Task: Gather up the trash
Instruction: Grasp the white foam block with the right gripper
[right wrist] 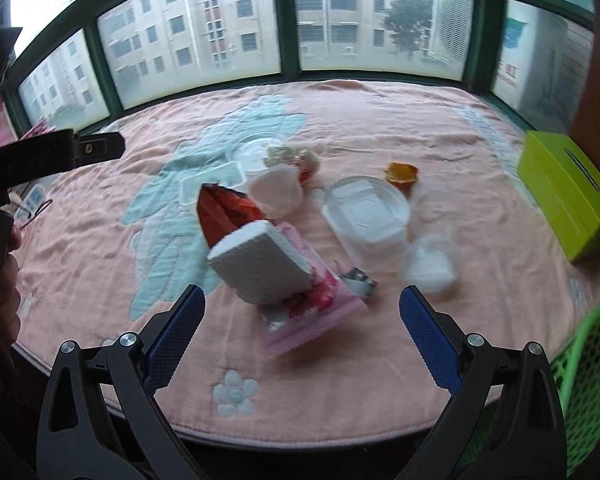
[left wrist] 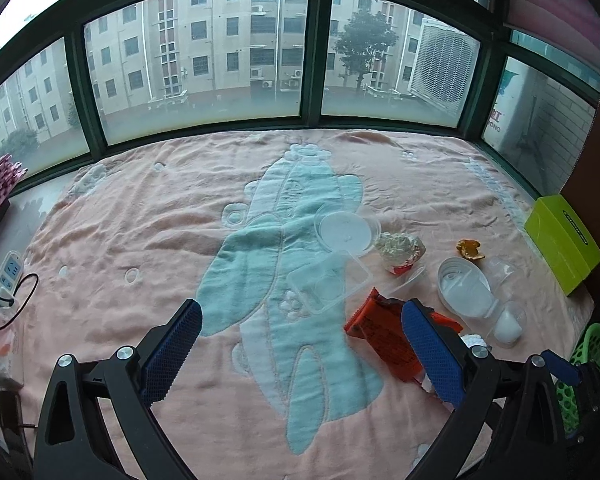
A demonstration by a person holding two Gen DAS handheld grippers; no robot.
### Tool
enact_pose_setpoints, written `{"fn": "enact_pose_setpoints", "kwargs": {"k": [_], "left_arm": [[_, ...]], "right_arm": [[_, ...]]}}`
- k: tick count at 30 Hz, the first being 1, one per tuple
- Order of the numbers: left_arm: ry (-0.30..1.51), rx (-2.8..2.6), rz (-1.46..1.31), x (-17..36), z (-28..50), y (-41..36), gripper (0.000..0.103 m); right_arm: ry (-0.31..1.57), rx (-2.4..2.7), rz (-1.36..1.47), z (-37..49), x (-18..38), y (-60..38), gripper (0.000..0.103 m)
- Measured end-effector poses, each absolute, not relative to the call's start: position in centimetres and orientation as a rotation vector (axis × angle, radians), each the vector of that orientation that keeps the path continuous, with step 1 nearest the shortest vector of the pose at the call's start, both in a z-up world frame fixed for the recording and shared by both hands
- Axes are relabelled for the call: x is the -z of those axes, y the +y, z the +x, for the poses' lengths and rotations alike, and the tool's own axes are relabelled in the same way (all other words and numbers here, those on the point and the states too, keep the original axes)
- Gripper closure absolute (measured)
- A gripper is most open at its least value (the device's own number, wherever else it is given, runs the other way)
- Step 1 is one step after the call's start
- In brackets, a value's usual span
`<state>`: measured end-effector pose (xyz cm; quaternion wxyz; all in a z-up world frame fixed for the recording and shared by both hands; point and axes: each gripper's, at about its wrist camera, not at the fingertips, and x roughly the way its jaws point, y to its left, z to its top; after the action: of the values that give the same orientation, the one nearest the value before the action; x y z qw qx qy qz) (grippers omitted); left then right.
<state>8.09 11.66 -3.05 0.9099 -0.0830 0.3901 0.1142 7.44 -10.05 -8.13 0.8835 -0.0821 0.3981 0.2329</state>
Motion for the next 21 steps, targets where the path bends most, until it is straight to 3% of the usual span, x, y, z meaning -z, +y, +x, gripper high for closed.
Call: {"fn": "enact_pose_setpoints", "kwargs": {"k": [11, 15, 21], "left_arm": [[0.846, -0.269, -0.220, 4.7, 7.9, 14.4, 0.006], [0.878, -0.257, -0.259, 5.3, 8.2, 14.5, 0.006], [0.935, -0.203, -0.323, 6.4, 9.5, 12.9, 0.006]], "right_arm": [[0.816, -0.503, -0.312, 9.5, 10.9, -5.4, 0.018], [0.828, -0.497, -0.314, 10.1, 11.5, -5.4, 0.036], [0.819, -0.487, -0.220, 10.0, 10.4, -7.9, 0.036]]}}
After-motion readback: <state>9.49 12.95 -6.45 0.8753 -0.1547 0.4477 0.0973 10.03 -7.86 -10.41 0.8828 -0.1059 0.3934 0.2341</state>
